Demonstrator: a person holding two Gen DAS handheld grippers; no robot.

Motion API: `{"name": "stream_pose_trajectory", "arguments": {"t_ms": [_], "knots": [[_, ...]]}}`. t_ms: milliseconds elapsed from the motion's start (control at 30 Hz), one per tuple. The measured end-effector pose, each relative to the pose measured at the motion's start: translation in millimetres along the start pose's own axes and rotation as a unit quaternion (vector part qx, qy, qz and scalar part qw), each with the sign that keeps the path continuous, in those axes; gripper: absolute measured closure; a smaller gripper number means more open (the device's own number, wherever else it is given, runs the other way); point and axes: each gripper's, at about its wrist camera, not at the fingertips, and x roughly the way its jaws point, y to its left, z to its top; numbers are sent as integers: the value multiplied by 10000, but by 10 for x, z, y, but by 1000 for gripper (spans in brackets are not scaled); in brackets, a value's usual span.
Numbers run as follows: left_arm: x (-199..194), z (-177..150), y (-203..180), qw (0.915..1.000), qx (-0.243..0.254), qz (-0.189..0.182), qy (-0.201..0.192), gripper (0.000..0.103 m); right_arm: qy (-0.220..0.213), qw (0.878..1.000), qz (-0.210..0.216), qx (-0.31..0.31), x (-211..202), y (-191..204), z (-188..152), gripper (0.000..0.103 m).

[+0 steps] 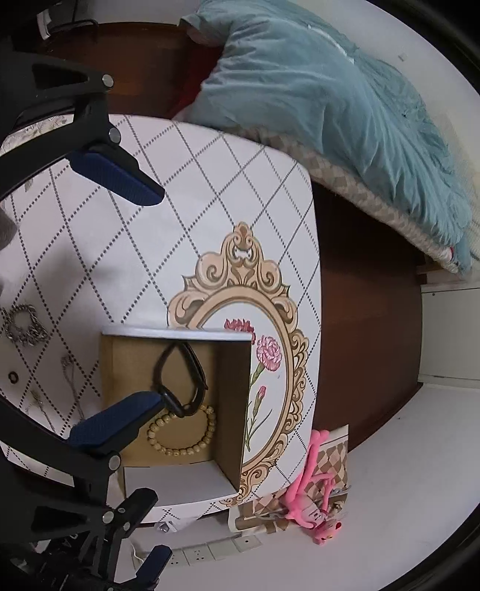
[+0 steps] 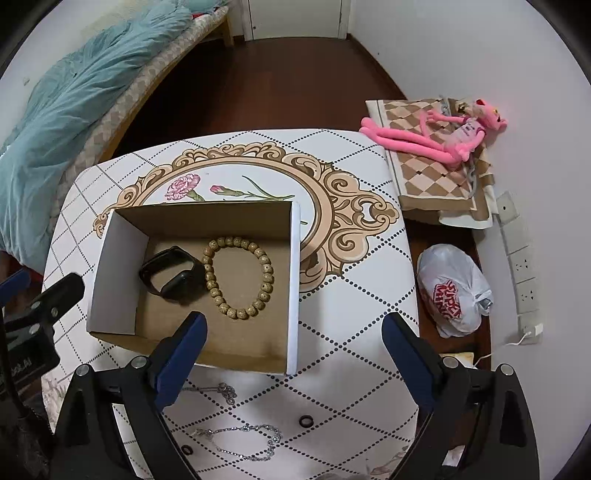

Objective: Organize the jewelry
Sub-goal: 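Lift both open tools out of the box and back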

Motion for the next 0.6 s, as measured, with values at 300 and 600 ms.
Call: {"name": "stream_pose_trajectory", "arguments": {"t_ms": [300,600], "knots": [[-508,-208,43,9989,40,82,-460,0,-525,9985,-126,12,-530,84,-203,6],[-1045,-440,142,9960,-30,37,-890,0,-1038,9945,-149,44,-1199,103,-518,6]]}}
